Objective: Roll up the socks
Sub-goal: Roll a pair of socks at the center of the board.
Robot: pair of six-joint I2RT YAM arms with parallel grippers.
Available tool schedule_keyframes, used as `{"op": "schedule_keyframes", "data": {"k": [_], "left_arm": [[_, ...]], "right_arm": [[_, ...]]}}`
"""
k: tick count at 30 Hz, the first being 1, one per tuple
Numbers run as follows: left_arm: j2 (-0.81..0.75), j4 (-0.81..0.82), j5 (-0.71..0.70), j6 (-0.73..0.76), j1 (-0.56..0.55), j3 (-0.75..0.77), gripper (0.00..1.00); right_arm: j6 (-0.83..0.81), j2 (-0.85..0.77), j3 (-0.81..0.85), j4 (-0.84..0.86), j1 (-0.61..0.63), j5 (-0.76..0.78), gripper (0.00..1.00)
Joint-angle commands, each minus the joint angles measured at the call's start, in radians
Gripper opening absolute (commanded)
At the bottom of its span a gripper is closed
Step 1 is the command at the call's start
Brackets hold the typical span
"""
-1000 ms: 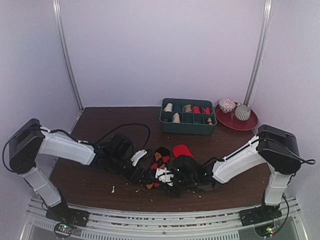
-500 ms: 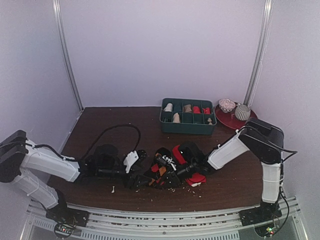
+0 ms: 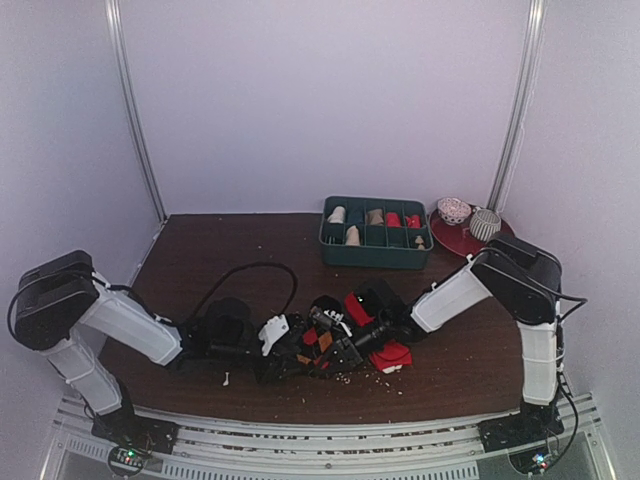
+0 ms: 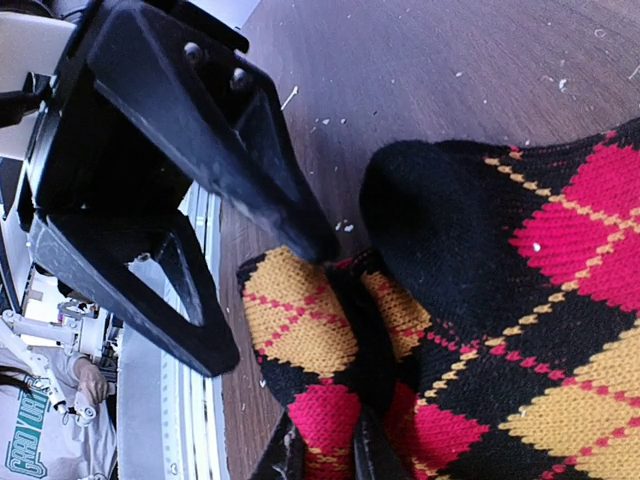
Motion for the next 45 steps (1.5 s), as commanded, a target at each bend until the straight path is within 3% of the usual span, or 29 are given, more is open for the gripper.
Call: {"op": "schedule_keyframes", "data": {"k": [1, 5, 9, 13, 17, 19, 23, 25, 30, 33, 45], "left_arm": [[0.042, 0.037, 0.059, 0.005, 0.002, 0.038, 0.33], [0.065, 0.047, 0.08, -0.01, 0.002, 0.042, 0.28], [0.108, 0.014, 0.093, -0.017, 0.002, 0.068, 0.01], [0.148, -0.048, 0.07, -0.074, 0.002, 0.095, 0.0], [0.183, -0.248, 0.006, -0.166, 0.007, 0.158, 0.0], [0.2, -0.339, -0.01, -0.23, 0.015, 0.18, 0.0], [0.217, -0.429, 0.058, -0.347, 0.053, 0.184, 0.0], [0.219, -0.459, 0.088, -0.377, 0.06, 0.187, 0.0], [0.226, -0.565, 0.107, -0.391, 0.068, 0.231, 0.0], [0.235, -0.598, 0.112, -0.39, 0.074, 0.248, 0.0], [0.237, -0.62, 0.113, -0.38, 0.076, 0.253, 0.0]], "right_arm": [[-0.002, 0.095, -0.067, -0.297, 0.006, 0.104, 0.13], [-0.01, 0.098, -0.06, -0.305, 0.006, 0.106, 0.13], [-0.025, 0.096, -0.049, -0.323, 0.006, 0.115, 0.15], [-0.05, 0.078, -0.033, -0.338, 0.007, 0.123, 0.23], [-0.095, -0.023, -0.04, -0.324, 0.006, 0.167, 0.35], [-0.104, -0.108, -0.062, -0.266, 0.006, 0.198, 0.44], [-0.125, -0.301, -0.176, -0.084, 0.013, 0.301, 0.48], [-0.213, -0.394, -0.248, -0.012, 0.04, 0.4, 0.56], [-0.553, -0.548, -0.343, 0.018, 0.249, 0.794, 0.59], [-0.659, -0.559, -0.376, 0.096, 0.335, 0.96, 0.61], [-0.78, -0.402, -0.289, 0.086, 0.347, 0.997, 0.61]]}}
